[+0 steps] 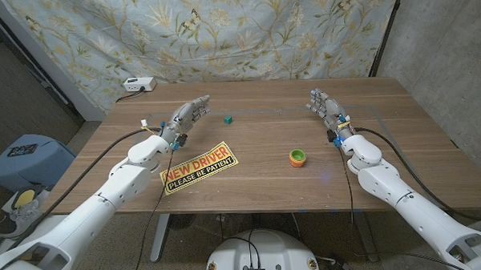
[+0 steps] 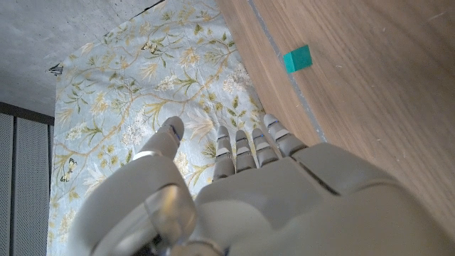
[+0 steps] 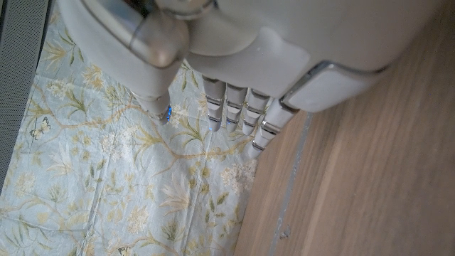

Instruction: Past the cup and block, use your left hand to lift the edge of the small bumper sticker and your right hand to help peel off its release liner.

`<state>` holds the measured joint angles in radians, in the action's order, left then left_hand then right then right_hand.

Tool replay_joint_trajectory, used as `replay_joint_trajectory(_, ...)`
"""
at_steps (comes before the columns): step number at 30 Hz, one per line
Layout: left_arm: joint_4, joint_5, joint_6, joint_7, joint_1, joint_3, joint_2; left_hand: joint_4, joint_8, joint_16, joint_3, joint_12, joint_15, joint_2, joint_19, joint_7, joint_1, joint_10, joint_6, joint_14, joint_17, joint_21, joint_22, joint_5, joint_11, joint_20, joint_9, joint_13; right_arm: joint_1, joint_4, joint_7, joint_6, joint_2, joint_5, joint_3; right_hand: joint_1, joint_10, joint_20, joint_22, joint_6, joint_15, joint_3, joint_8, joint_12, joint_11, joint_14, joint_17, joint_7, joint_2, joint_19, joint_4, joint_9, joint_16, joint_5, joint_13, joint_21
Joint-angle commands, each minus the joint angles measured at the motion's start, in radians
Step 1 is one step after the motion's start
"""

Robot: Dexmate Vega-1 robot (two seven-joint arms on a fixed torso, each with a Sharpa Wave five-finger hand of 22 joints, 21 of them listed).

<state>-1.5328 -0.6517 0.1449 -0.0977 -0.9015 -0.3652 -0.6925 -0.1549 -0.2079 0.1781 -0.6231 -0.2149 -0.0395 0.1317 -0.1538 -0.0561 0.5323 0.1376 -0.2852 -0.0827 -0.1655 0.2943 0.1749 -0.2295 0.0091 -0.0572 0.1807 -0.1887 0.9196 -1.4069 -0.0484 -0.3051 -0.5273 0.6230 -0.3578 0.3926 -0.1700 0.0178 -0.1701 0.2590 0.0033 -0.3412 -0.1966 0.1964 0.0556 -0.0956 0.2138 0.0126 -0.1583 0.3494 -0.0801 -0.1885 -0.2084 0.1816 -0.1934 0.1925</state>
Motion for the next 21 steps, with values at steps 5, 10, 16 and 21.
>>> replay_joint_trajectory(5,-0.114,0.08,-0.069,-0.037,0.021,-0.004,-0.128,-0.007,-0.029,-0.003,0.02,0.009,-0.019,-0.006,0.004,0.004,0.016,-0.029,-0.111,0.018,-0.004,-0.026,0.003,-0.016,0.02,-0.002,0.011,-0.007,0.027,-0.033,-0.032,-0.014,-0.001,-0.021,0.003,0.013,0.007,-0.004,-0.004,0.007,0.004,-0.001,-0.001,-0.001,0.008,0.0,0.003,0.004,0.0,-0.001,-0.009,-0.004,-0.005,0.005,-0.004,0.003)
replay_joint_trajectory(10,-0.115,0.119,-0.1,-0.14,0.093,-0.039,-0.177,0.0,-0.007,-0.01,0.056,0.028,-0.043,-0.024,0.036,-0.01,0.003,-0.11,-0.111,0.085,-0.006,-0.056,0.004,-0.016,0.054,-0.013,0.014,-0.007,0.032,-0.033,-0.036,-0.024,0.0,-0.024,0.006,0.013,0.012,-0.005,-0.004,0.008,0.005,-0.001,-0.001,-0.003,0.011,0.002,0.003,0.005,0.0,-0.002,-0.011,-0.004,-0.004,0.005,-0.005,0.002)
replay_joint_trajectory(16,-0.133,0.196,-0.13,-0.168,0.153,-0.077,-0.196,0.004,-0.013,-0.009,0.072,0.028,-0.051,-0.024,0.062,-0.01,-0.005,-0.141,-0.146,0.125,-0.007,-0.074,0.004,-0.013,0.059,-0.013,0.016,-0.006,0.04,-0.038,-0.038,-0.026,-0.005,-0.022,0.012,0.015,0.022,-0.009,-0.004,0.01,0.009,-0.002,-0.001,-0.005,0.017,0.005,0.003,0.004,0.001,-0.005,-0.014,-0.004,-0.003,0.006,-0.005,0.002)
replay_joint_trajectory(21,-0.163,0.26,-0.152,-0.196,0.194,-0.106,-0.216,0.002,-0.026,-0.004,0.077,0.021,-0.06,-0.021,0.063,-0.002,-0.003,-0.141,-0.2,0.131,-0.007,-0.079,0.004,-0.012,0.066,-0.013,0.016,-0.005,0.048,-0.043,-0.04,-0.03,-0.012,-0.018,0.022,0.016,0.03,-0.01,-0.004,0.013,0.01,-0.002,-0.002,-0.007,0.019,0.007,0.002,0.004,0.001,-0.006,-0.016,-0.004,-0.003,0.006,-0.005,0.002)
